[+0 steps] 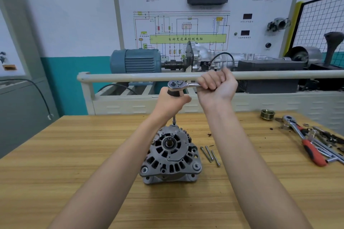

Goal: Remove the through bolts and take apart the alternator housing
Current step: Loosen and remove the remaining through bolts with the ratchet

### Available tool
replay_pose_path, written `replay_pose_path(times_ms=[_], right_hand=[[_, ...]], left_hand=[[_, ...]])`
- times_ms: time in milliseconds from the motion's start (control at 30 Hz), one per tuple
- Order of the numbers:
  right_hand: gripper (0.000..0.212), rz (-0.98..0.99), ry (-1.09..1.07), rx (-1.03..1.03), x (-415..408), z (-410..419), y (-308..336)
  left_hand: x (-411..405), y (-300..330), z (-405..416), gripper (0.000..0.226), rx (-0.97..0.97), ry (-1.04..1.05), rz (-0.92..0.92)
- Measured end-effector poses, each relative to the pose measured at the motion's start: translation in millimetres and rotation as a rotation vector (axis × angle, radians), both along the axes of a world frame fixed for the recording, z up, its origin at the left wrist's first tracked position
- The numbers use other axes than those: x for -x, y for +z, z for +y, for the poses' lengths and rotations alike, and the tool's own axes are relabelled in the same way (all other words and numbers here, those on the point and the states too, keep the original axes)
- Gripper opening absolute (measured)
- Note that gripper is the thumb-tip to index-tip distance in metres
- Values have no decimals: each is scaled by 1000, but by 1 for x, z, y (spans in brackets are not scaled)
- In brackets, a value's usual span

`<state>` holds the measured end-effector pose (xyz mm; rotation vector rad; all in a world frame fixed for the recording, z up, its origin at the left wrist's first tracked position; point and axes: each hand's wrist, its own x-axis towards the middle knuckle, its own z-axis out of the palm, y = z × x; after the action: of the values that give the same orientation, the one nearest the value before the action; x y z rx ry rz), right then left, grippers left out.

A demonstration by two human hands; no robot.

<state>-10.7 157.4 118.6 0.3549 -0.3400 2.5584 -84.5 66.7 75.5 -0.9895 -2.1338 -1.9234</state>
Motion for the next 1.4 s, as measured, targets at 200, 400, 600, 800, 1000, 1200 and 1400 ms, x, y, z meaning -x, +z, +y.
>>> replay_pose_path(times_ms=[200, 400, 600, 800, 1000, 1200, 1400], right_hand=[[53, -115, 406, -115, 28, 28, 26], [57, -7, 151, 22, 13, 14, 4], [56, 58, -142, 41, -10, -6, -17], [51, -101, 271, -50, 18, 24, 19], [53, -120, 411, -121, 31, 26, 24], [58, 34, -26, 56, 1, 3, -10], [59, 11, 13, 17, 0, 6, -3]], left_hand=[[3, 7, -8, 45, 140, -276, 8], [5, 0, 3, 48, -35, -114, -64], [-2, -3, 14, 19, -125, 63, -33], [6, 1, -5, 42, 49, -228, 25], [7, -2, -1, 50, 60, -246, -6], [-1, -5, 16, 31, -151, 102, -55], [-1, -5, 6, 33, -80, -16, -3]])
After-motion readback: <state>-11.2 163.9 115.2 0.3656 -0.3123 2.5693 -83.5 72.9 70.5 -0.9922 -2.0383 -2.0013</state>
